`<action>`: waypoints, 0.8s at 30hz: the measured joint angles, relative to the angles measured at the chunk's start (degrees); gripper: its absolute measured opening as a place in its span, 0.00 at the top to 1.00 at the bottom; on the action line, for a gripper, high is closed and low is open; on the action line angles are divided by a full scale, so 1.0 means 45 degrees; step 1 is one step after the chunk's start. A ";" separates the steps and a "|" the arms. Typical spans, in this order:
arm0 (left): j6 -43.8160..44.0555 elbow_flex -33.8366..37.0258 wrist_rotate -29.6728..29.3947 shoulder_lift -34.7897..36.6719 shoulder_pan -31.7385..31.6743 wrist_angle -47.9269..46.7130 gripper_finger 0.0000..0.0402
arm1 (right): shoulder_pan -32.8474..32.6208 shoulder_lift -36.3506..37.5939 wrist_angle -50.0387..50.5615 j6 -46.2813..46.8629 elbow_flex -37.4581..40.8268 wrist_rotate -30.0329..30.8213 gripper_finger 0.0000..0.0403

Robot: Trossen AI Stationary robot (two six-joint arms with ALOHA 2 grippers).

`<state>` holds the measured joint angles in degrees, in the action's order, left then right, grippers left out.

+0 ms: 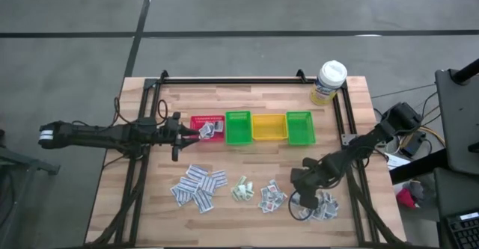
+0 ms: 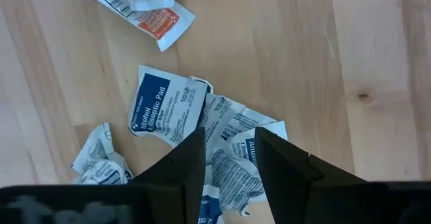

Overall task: Pick & Place First Aid Supplies
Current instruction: Put the alcohol pad into the red basket

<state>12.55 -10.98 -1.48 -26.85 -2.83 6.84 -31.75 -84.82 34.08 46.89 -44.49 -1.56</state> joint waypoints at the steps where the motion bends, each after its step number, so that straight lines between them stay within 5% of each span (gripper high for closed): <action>1: 0.0009 0.0000 0.0000 0.0000 0.0000 -0.0001 0.69 | 0.0000 -0.0040 -0.0032 0.0023 0.0000 0.0000 0.70; 24: 0.0017 0.0000 0.0017 0.0000 0.0000 -0.0003 0.69 | 0.0000 -0.0572 -0.0759 0.0263 0.0005 -0.0095 0.77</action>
<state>12.62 -10.98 -1.40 -26.85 -2.83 6.83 -31.75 -87.39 30.66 48.07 -44.47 -1.99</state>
